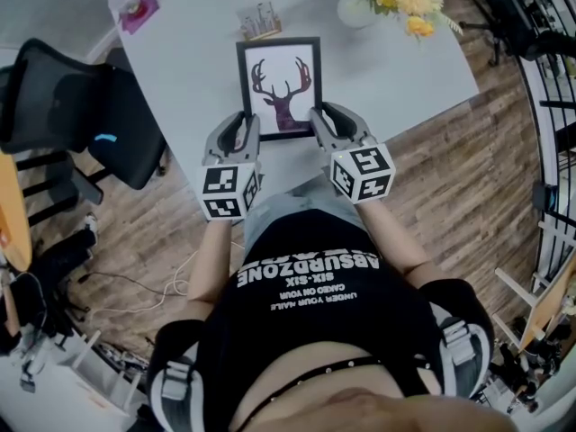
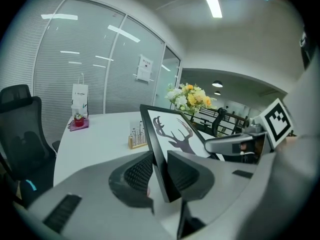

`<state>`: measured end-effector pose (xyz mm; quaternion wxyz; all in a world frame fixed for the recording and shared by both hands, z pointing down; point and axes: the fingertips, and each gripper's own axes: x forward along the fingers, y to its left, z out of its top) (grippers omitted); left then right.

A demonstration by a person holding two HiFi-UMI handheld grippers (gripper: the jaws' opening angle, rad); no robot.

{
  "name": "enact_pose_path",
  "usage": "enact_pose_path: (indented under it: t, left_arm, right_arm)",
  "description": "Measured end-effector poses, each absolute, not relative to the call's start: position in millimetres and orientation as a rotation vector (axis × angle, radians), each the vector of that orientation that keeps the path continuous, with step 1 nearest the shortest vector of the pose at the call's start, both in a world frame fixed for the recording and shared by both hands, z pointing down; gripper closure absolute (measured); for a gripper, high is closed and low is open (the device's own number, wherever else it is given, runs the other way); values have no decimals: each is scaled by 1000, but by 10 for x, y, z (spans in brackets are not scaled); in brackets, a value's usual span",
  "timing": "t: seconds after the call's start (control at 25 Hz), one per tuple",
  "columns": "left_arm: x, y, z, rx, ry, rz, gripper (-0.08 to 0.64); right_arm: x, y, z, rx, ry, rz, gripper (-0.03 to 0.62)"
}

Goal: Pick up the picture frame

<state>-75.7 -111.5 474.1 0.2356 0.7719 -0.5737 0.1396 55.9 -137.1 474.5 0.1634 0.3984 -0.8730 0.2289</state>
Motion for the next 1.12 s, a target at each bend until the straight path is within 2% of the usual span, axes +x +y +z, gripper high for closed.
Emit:
enact_pose_path:
  t: [1.12]
  left_arm:
    - [-682, -989, 4647, 2139, -1576, 382, 462]
  right_arm:
    - [634, -1249, 4630, 1160, -2487, 616, 491]
